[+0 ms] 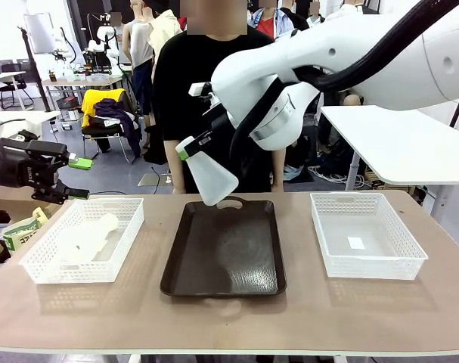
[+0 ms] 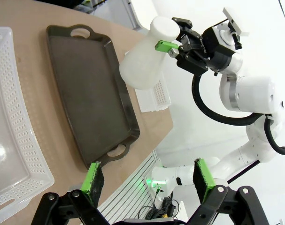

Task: Prepare the laboratory tools.
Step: Place the picked Big flask upright in the Handle tray as instructed by the person.

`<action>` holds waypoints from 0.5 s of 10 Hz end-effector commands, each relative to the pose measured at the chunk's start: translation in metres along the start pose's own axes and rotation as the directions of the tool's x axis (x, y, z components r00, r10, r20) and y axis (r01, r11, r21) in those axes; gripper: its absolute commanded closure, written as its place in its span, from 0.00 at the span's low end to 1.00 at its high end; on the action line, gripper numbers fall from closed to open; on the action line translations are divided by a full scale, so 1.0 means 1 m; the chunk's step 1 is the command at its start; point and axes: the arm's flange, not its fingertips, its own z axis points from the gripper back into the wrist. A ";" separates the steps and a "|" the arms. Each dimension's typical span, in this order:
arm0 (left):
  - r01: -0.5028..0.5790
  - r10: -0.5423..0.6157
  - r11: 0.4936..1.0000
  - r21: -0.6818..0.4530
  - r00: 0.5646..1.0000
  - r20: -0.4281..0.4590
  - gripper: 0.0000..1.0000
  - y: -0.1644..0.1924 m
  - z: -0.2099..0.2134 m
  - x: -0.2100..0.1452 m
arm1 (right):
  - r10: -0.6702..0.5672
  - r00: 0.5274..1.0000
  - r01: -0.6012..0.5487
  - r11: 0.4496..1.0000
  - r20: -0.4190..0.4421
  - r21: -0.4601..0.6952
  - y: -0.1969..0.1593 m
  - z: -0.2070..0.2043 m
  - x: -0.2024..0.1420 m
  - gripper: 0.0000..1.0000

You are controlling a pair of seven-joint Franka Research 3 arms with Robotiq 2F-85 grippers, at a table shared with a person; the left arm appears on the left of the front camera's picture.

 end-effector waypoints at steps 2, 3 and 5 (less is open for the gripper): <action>-0.003 0.003 1.000 -0.016 1.000 0.009 0.00 -0.001 0.001 0.001 | -0.019 0.999 0.018 1.000 -0.036 -0.019 0.009 -0.006 0.004 1.00; -0.003 0.003 1.000 -0.016 1.000 0.009 0.00 -0.001 0.001 0.001 | -0.019 0.999 0.018 1.000 -0.036 -0.019 0.009 -0.006 0.004 1.00; -0.003 0.003 1.000 -0.016 1.000 0.009 0.00 -0.001 0.001 0.001 | -0.003 1.000 0.003 1.000 -0.012 0.007 0.007 -0.005 -0.002 1.00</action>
